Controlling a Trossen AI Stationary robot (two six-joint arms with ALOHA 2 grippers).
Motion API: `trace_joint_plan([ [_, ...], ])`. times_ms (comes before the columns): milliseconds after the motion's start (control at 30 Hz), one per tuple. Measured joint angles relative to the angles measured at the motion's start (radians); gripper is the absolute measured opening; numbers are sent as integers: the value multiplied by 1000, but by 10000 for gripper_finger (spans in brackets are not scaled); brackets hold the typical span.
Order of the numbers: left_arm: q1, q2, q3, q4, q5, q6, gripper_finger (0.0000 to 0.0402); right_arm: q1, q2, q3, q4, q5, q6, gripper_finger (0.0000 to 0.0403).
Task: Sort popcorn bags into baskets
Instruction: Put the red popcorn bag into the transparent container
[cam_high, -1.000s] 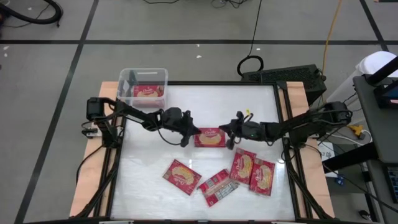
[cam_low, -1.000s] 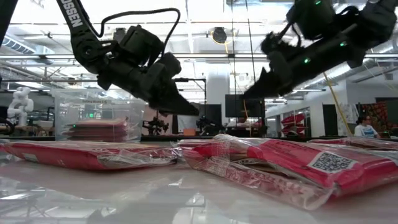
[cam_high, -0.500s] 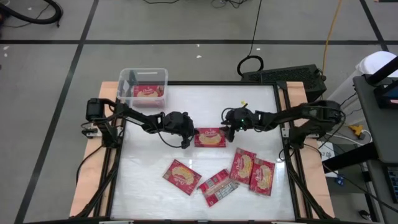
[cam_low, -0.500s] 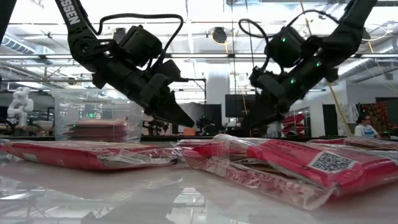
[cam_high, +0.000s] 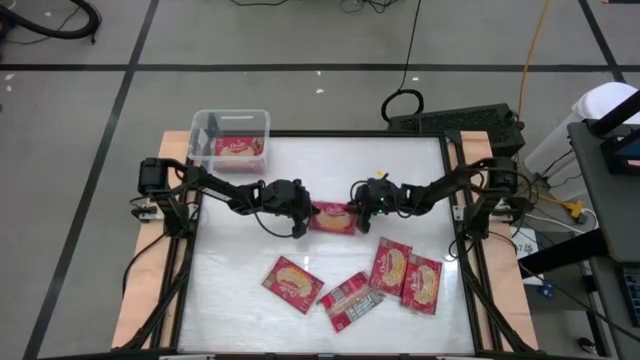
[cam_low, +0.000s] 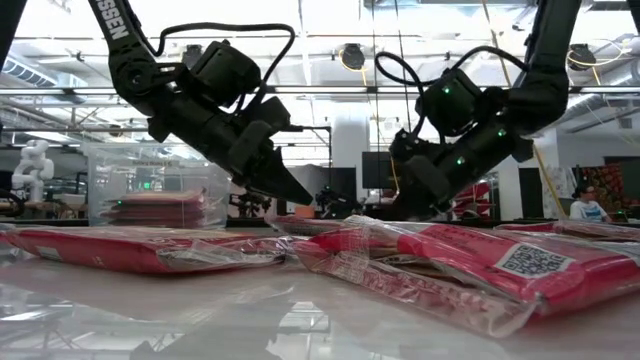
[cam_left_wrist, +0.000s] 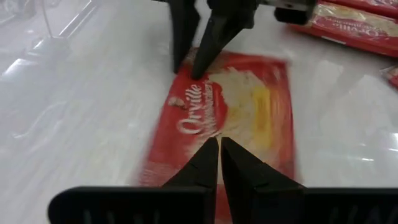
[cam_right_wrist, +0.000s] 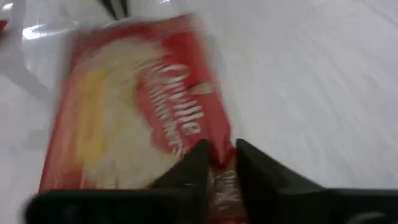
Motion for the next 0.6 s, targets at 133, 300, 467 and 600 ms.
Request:
trace_joint_plan([
  [133,0,0,0,2,-30,0,21,12,-38,-3,17,-2,-53,11],
  [300,0,0,-1,39,-44,1,21,18,-122,-4,24,-1,-88,5],
  [467,-7,0,-1,127,-44,21,23,40,-198,-4,1,0,-134,1],
  [600,-20,-1,-1,200,-77,60,60,67,-239,-4,-26,1,-165,0],
])
